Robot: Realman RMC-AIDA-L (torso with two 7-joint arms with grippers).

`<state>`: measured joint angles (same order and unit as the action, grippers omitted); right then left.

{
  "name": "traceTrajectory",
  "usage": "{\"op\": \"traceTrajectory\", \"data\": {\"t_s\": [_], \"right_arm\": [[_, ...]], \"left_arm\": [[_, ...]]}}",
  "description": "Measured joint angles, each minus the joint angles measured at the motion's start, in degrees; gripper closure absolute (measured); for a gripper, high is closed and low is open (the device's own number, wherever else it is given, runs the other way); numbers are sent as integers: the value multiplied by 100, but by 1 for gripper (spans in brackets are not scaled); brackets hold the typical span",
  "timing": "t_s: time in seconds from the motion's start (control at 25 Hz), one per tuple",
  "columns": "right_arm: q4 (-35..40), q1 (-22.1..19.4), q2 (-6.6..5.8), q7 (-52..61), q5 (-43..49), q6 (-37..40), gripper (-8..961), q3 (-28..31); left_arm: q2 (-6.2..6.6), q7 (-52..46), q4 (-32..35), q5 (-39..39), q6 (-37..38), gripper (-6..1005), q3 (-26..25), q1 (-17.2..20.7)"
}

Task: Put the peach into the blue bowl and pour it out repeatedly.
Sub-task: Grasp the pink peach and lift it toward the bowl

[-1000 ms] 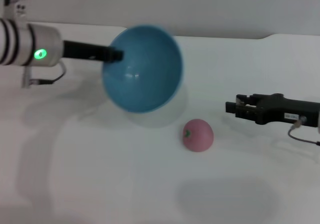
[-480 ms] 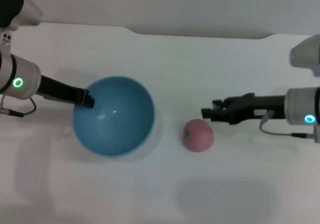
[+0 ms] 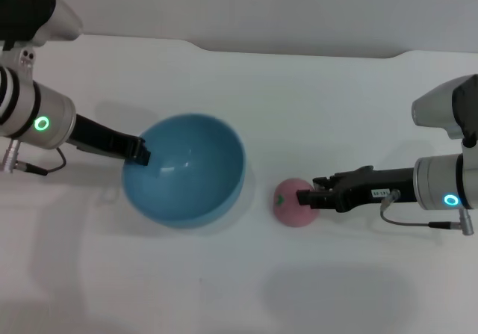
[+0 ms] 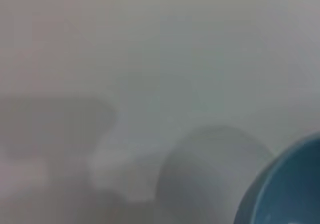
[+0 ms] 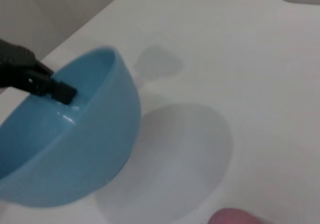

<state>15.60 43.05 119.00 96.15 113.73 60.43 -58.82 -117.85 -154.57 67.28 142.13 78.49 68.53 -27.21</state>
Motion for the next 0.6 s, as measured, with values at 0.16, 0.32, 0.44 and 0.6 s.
{"op": "traceTrajectory", "data": {"t_s": [0.16, 0.32, 0.44, 0.6], "right_arm": [[-7, -13, 1, 0, 0, -17, 463, -2], [-77, 18, 26, -7, 0, -170, 464, -9], [-234, 99, 34, -29, 0, -350, 465, -13], [-287, 122, 39, -54, -25, -470, 466, -15]], "left_arm": [[-2, -1, -5, 0, 1, 997, 107, -61], [-2, -3, -6, 0, 12, 1000, 132, -125], [-1, -3, -6, 1, 29, 1000, 134, -163], [-1, -9, -5, -2, 40, 1000, 134, -187]]}}
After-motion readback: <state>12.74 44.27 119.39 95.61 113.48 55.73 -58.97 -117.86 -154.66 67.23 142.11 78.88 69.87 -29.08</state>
